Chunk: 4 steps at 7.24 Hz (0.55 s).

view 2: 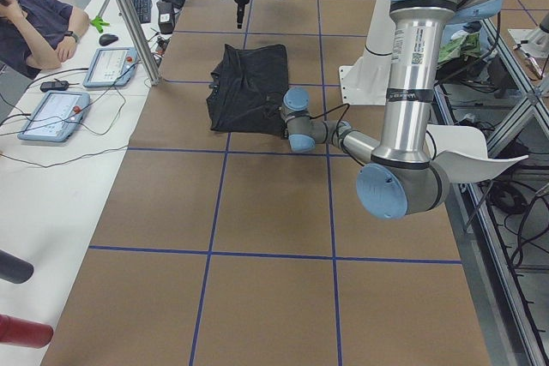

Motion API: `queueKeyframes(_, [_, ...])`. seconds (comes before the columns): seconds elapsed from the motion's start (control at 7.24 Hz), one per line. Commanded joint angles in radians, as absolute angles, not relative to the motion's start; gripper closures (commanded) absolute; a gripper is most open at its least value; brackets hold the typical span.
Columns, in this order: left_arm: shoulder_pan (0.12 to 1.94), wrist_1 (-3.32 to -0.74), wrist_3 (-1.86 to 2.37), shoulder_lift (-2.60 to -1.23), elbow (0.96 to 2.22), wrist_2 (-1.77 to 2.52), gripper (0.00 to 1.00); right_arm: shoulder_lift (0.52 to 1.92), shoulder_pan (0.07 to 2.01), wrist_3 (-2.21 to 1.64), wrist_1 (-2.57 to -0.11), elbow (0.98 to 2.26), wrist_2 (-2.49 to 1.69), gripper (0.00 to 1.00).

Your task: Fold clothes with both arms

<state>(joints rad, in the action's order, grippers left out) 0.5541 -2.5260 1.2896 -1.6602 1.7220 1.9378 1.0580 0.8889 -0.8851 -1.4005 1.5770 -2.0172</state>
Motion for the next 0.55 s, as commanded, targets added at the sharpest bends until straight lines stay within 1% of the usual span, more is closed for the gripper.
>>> queueKeyframes(0.0, [0.554, -2.526, 1.29, -1.669, 1.721, 1.94, 1.0, 1.057, 0.888, -0.884, -1.401, 1.577, -2.017, 0.0])
queueKeyframes(0.41, [0.557, -2.522, 1.279, -1.663, 1.727, 1.951, 1.0, 1.057, 0.888, -0.885, -1.401, 1.578, -2.019, 0.0])
